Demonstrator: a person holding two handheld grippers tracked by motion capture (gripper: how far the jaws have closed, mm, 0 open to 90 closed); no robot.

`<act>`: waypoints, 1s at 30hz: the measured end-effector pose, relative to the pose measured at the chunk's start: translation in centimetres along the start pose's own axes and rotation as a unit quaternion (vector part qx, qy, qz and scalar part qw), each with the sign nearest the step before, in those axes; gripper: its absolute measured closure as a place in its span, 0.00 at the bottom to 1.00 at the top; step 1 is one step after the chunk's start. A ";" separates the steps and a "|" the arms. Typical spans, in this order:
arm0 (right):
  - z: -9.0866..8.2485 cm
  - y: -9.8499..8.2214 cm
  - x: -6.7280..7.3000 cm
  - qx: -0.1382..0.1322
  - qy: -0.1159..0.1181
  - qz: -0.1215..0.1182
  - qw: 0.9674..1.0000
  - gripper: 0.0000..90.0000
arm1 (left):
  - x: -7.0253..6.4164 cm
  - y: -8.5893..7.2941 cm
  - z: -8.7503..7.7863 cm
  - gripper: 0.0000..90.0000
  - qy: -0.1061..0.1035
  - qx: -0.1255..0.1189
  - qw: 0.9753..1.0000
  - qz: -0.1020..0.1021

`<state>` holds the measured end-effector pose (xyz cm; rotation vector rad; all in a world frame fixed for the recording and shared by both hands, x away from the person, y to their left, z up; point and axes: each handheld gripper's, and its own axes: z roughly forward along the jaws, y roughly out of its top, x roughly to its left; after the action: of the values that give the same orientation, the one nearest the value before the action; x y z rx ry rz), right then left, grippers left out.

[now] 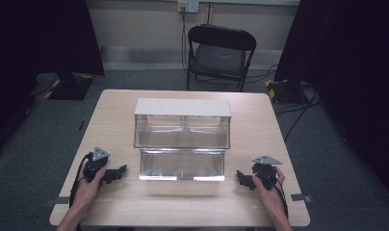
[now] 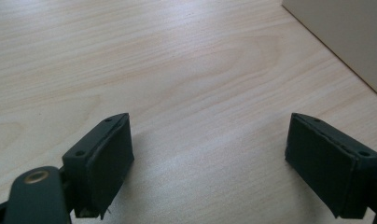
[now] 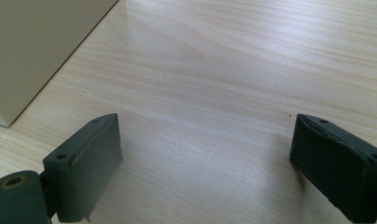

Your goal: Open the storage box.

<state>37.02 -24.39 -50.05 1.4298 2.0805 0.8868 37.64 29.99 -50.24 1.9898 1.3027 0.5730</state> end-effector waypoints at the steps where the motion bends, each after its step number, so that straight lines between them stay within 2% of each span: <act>1: 0.0 0.0 0.0 0.000 0.000 0.000 1.000 0.09 | 0.0 0.0 0.0 0.16 0.000 0.000 1.000 0.000; 12: -0.2 -0.1 0.2 0.003 -0.003 0.004 1.000 0.10 | 0.0 0.0 0.0 0.16 -0.001 0.000 1.000 0.000; 16: -0.4 0.0 0.3 0.005 0.000 0.004 1.000 0.16 | 0.0 0.0 0.0 0.16 0.000 0.000 1.000 0.000; 19: -0.7 0.1 0.2 0.003 0.022 0.015 1.000 0.16 | 0.0 0.0 0.0 0.16 0.000 0.000 1.000 0.000; 21: -0.9 0.1 0.3 0.003 0.024 0.012 1.000 0.16 | 0.0 0.0 0.0 0.16 0.000 0.000 1.000 0.000; 25: -1.4 0.3 0.4 0.002 0.043 0.024 0.999 0.16 | 0.0 0.0 0.0 0.16 0.000 0.000 1.000 0.000; 30: -2.0 0.6 0.6 -0.002 0.065 0.019 0.998 0.16 | 0.0 0.0 0.0 0.16 0.000 0.000 1.000 0.000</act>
<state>35.83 -24.15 -48.25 1.4495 2.1491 1.0249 37.64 29.99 -50.23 1.9901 1.3021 0.5719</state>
